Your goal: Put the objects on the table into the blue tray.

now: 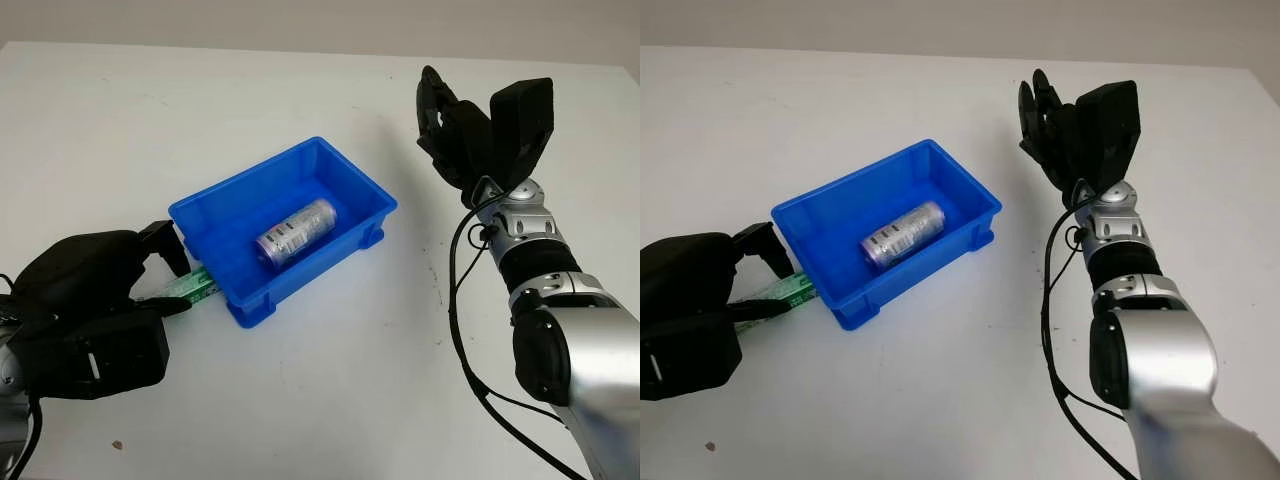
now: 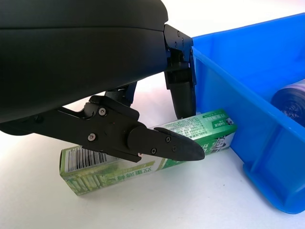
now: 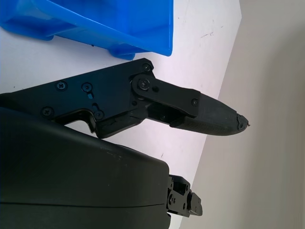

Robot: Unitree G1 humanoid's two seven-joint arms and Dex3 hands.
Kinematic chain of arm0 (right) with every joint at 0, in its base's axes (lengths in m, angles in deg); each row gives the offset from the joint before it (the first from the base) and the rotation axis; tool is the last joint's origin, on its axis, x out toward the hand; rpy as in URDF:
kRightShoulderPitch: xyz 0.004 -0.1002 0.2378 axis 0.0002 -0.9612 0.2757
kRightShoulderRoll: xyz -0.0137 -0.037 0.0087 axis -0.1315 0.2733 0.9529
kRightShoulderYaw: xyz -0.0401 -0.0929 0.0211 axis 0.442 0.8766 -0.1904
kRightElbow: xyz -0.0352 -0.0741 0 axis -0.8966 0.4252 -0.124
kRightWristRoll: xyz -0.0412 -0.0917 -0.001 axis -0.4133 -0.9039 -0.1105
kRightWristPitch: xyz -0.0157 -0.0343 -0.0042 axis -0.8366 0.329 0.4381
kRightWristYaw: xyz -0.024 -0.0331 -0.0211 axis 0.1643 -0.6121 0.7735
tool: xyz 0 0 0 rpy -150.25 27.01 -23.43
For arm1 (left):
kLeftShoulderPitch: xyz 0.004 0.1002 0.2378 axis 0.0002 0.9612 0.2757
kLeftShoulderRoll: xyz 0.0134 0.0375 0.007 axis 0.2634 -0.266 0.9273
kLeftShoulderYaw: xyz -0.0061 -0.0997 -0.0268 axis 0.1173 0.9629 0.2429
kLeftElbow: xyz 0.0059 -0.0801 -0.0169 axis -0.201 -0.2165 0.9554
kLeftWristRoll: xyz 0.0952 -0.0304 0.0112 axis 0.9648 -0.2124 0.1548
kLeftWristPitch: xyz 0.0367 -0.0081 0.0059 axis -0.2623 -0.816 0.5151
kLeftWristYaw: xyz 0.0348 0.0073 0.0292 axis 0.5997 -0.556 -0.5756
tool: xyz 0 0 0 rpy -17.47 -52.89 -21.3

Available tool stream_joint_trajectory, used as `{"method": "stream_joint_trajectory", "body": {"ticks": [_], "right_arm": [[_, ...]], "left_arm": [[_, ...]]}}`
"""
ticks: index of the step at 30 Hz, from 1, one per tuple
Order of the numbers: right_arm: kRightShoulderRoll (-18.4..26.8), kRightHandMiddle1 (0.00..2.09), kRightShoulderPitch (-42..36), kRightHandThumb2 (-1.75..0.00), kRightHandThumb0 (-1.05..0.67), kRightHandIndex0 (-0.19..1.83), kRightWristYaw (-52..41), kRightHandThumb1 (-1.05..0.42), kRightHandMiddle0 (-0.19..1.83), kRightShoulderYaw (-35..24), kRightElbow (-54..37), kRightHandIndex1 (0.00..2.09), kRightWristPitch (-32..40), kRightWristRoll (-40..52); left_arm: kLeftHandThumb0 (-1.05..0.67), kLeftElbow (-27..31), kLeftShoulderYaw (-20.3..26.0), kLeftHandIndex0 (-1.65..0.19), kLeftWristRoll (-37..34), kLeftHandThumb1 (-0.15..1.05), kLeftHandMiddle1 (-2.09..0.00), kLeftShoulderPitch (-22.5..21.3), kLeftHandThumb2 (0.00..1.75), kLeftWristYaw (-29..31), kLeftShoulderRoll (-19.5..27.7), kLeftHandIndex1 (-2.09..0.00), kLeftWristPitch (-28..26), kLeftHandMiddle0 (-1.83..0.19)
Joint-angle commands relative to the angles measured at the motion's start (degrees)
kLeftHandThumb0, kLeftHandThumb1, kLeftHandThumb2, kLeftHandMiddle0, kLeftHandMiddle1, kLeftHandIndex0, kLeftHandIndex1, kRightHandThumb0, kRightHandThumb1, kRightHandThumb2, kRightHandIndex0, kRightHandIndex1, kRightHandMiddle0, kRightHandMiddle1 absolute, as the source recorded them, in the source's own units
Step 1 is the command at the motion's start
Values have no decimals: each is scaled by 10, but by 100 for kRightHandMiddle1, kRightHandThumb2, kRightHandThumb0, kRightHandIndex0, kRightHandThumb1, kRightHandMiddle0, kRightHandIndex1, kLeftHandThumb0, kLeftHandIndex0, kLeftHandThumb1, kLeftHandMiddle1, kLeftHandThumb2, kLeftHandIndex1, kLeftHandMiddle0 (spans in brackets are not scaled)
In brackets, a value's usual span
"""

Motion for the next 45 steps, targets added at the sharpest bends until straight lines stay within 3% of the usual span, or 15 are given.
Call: {"method": "stream_joint_trajectory", "body": {"ticks": [1, 4, 6, 8, 10, 12, 16, 18, 22, 26, 31, 36, 40, 42, 45], "right_arm": [[5, 0, 2, -70, -75, -19, -1, -105, -19, -4, -11, 0, -4, 3], [5, 0, 2, -70, -74, -19, -3, -105, -19, -5, -10, 0, -4, 4], [5, 0, 2, -70, -74, -19, -3, -105, -19, -5, -10, 0, -5, 4], [5, 0, 2, -70, -73, -19, -4, -105, -19, -6, -9, 0, -4, 5], [5, 0, 2, -70, -72, -19, -5, -105, -19, -6, -9, 0, -3, 5], [4, 0, 2, -70, -73, -19, -5, -105, -19, -5, -10, 0, -4, 5], [3, 0, 2, -71, -72, -19, -4, -105, -19, -6, -10, 0, -2, 6], [2, 0, 2, -71, -72, -19, -3, -105, -19, -7, -10, 0, -2, 7], [0, 0, 2, -72, -71, -19, -2, -105, -19, -7, -11, 0, -1, 7], [-2, 0, 3, -72, -71, -19, -1, -105, -19, -7, -8, 0, -2, 8], [-5, 0, 3, -72, -71, -19, 0, -105, -19, -7, -5, 0, -7, 8], [-7, 0, 4, -72, -71, -19, 2, -105, -19, -9, -2, 0, -6, 10], [-8, 0, 4, -71, -72, -19, 3, -105, -19, -11, -4, 0, -6, 11], [-8, 0, 4, -71, -72, -19, 3, -105, -19, -11, -4, 0, -7, 10], [-8, 0, 5, -72, -71, -19, 6, -105, -19, -11, -3, 0, -7, 10]], "left_arm": [[-54, 0, -6, -22, 20, 105, -182, -1, 29, 6, 8, -144, -8, -45], [-52, 0, -12, -22, 44, 105, -181, -3, 33, 1, 5, -156, -7, -50], [-47, -2, -15, -19, 62, 105, -198, -5, 37, -9, 5, -185, 1, -54], [-41, -4, -12, -29, 74, 105, -207, -6, 41, -21, 5, -204, 12, -71], [-36, -2, -5, -53, 76, 105, -209, -8, 44, -27, 3, -208, 17, -96], [-35, 12, 6, -61, 74, 105, -209, -13, 43, -14, 5, -209, 10, -103], [-32, 60, 49, -35, 17, 105, -209, -43, 45, 73, 13, -209, -49, -77], [-32, 80, 76, -32, -15, 105, -209, -57, 44, 113, 28, -209, -69, -74], [-30, 87, 139, -35, -72, 105, -209, -66, 39, 127, 42, -209, -70, -66], [-31, 93, 159, -17, -60, 105, -209, -81, 35, 134, 67, -208, -118, -64], [-31, 86, 159, -13, 21, 105, -209, -76, 29, 125, 121, -208, -125, -61], [-30, 57, 150, -14, 82, 105, -209, -78, 23, 85, 125, -208, -101, -53], [-30, 44, 128, -2, 153, 105, -209, -88, 24, 68, 127, -198, -93, -30], [-29, 43, 126, -3, 154, 105, -209, -103, 24, 53, 112, -205, -88, -36], [-30, 40, 132, -19, 135, 105, -209, -121, 21, 1, 84, -209, -68, -49]]}}
